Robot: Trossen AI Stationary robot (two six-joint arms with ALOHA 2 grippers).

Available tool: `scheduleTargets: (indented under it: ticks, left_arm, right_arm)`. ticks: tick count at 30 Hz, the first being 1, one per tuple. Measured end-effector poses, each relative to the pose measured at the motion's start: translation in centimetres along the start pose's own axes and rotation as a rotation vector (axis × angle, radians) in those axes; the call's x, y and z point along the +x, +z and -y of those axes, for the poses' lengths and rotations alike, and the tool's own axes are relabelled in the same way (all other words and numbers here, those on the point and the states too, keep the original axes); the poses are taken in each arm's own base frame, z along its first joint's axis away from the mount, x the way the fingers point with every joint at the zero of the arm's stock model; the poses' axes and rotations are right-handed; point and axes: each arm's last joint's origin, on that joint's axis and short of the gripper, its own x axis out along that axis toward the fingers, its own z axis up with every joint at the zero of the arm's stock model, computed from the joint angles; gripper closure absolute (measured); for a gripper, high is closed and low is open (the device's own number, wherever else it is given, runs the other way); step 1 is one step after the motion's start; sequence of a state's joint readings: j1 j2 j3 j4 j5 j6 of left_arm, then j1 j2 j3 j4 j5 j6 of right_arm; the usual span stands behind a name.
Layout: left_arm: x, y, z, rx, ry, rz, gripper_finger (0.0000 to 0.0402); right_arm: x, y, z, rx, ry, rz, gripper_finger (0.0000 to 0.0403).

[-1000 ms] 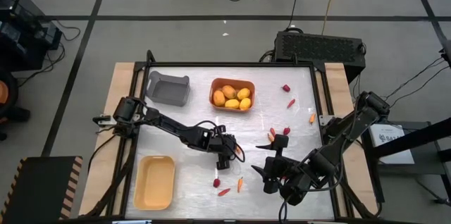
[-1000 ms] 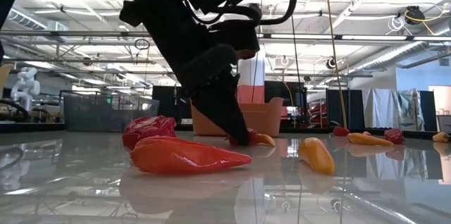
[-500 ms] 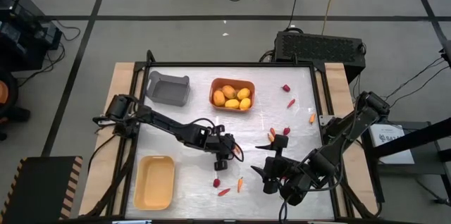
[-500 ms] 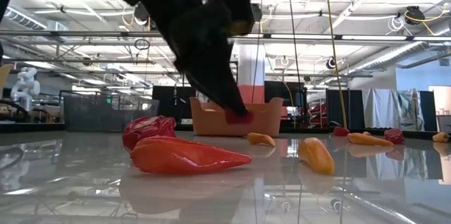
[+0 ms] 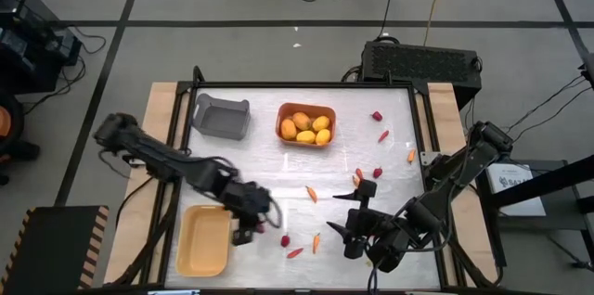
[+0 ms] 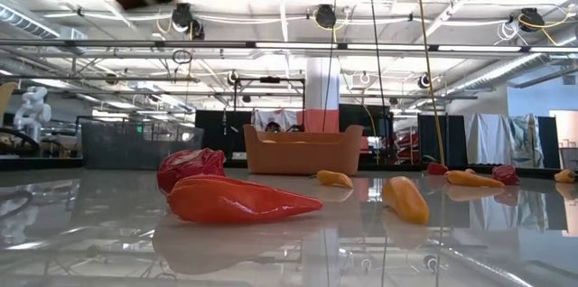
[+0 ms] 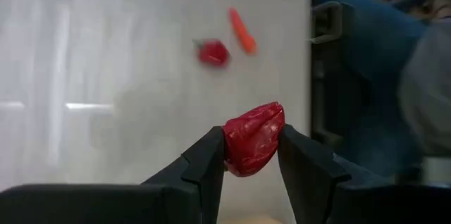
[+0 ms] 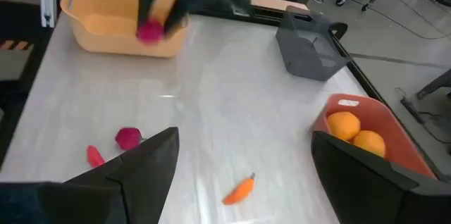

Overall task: Sort produce into baskets
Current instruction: Put the red chili pepper into the yellow bin

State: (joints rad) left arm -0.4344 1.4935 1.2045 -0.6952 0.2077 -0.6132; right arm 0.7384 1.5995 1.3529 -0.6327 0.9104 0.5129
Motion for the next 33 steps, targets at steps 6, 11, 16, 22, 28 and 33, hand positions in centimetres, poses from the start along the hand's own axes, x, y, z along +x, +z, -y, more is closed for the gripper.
scheduleTargets:
  ticks: [6, 11, 16, 22, 28, 33]
  left_arm:
    - [-4.0, -4.6, 3.8, -0.126, 0.011, 0.046, 0.0270]
    - [-4.4, -8.7, 6.1, -0.203, 0.093, 0.025, 0.0270]
    - [-3.5, -11.9, 7.6, -0.214, 0.186, 0.026, 0.0270]
    - [-1.3, -14.2, 8.9, -0.152, 0.252, 0.006, 0.0270]
    - [1.2, -15.6, 8.3, -0.089, 0.433, -0.069, 0.0269]
    - [2.9, -16.3, 7.4, -0.047, 0.595, -0.128, 0.0253]
  right_arm:
    - [1.6, -0.4, -1.2, 0.019, -0.005, 0.005, 0.0090]
    - [3.4, -1.1, -2.0, 0.014, 0.011, -0.034, 0.0090]
    - [4.2, -0.5, -1.8, 0.066, 0.027, -0.019, 0.0090]
    - [4.4, 0.1, -1.8, 0.087, 0.061, 0.002, 0.0090]
    - [4.5, 0.1, -1.8, 0.084, 0.064, 0.000, 0.0090]
    - [4.5, 0.0, -1.8, 0.078, 0.062, -0.004, 0.0090]
